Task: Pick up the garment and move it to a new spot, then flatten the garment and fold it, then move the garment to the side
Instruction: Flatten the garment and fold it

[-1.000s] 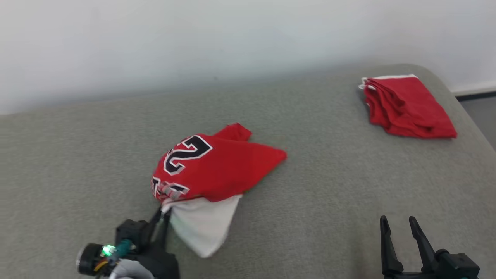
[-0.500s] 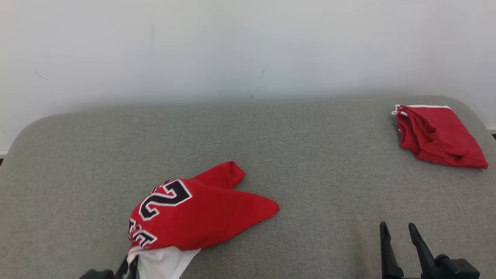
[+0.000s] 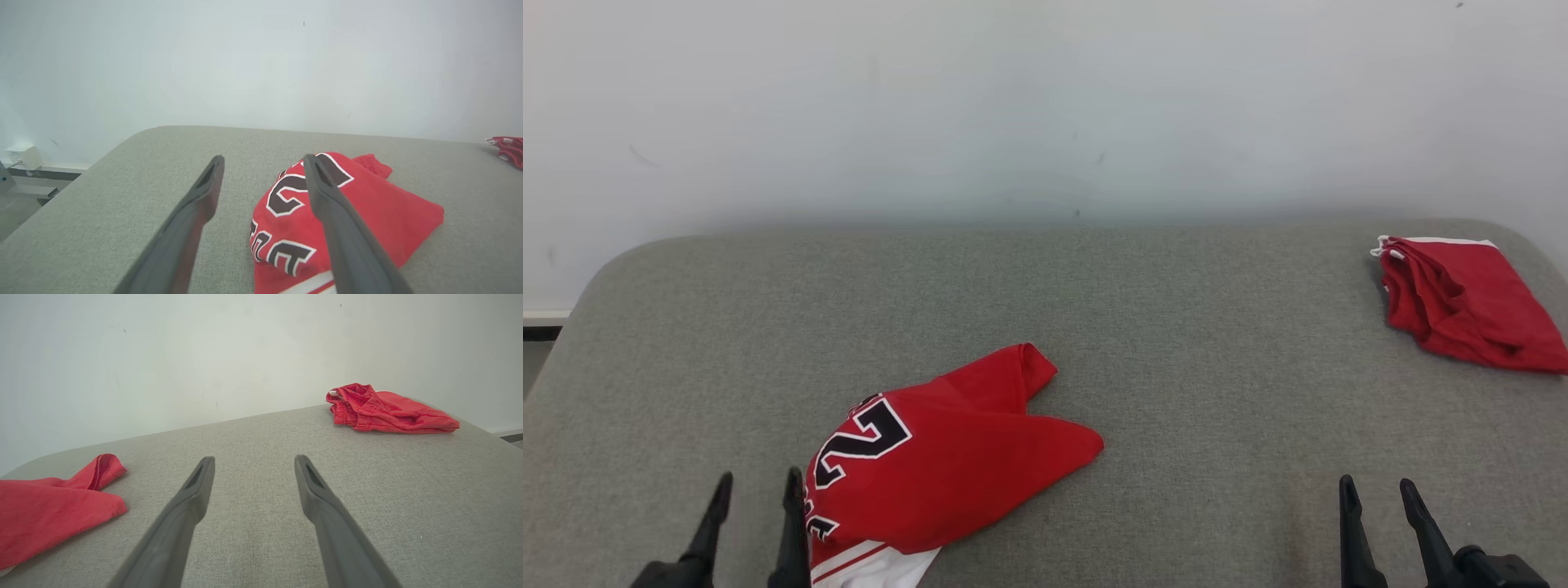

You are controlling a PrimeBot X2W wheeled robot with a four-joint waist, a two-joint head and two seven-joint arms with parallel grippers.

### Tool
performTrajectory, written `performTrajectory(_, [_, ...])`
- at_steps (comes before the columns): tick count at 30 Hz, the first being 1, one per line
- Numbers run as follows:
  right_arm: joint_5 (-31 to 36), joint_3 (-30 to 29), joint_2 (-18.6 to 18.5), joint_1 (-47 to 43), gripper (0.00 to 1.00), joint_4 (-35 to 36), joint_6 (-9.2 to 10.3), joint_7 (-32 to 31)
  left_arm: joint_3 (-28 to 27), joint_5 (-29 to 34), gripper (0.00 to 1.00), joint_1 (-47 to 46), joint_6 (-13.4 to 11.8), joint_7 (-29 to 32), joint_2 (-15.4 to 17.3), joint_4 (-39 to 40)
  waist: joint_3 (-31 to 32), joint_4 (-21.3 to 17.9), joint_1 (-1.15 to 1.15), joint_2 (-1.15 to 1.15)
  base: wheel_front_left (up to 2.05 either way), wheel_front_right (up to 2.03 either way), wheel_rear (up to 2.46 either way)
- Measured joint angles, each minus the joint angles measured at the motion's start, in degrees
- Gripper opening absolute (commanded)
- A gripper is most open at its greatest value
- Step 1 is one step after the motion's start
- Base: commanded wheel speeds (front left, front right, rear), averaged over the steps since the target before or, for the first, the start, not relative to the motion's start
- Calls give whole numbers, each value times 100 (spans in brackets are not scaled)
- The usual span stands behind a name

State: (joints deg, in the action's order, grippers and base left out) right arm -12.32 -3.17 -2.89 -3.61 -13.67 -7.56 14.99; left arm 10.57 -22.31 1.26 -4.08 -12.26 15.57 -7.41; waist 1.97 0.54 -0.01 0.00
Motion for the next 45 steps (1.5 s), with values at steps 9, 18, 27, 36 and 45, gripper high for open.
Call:
performTrajectory(9, [-1, 45, 1, -1, 100, 1, 0, 1, -409, 101, 100, 73, -191, -254, -12, 648, -3, 21, 0, 0, 0, 0, 0])
performTrajectory(18, [43, 30, -1, -18, 100, -41, 0, 1, -617, 148, 100, 224, 268, -272, -163, 625, -66, -30, 0, 0, 0, 0, 0])
performTrajectory(27, [85, 419, -3, 78, 100, -256, 0, 9, -716, 366, 100, 255, 515, -278, -367, 447, -63, 150, 0, 0, 0, 0, 0])
performTrajectory(36, [86, 1274, -250, 1312, 100, -928, 0, -198, -676, 550, 100, 6, 720, -278, -583, 256, -102, 629, 0, 0, 0, 0, 0])
performTrajectory(45, [-16, 1701, -389, 2678, 100, -2258, 0, -553, -539, 665, 100, -354, 915, -278, -849, 78, -278, 1301, 1, 0, 0, 0, 0])
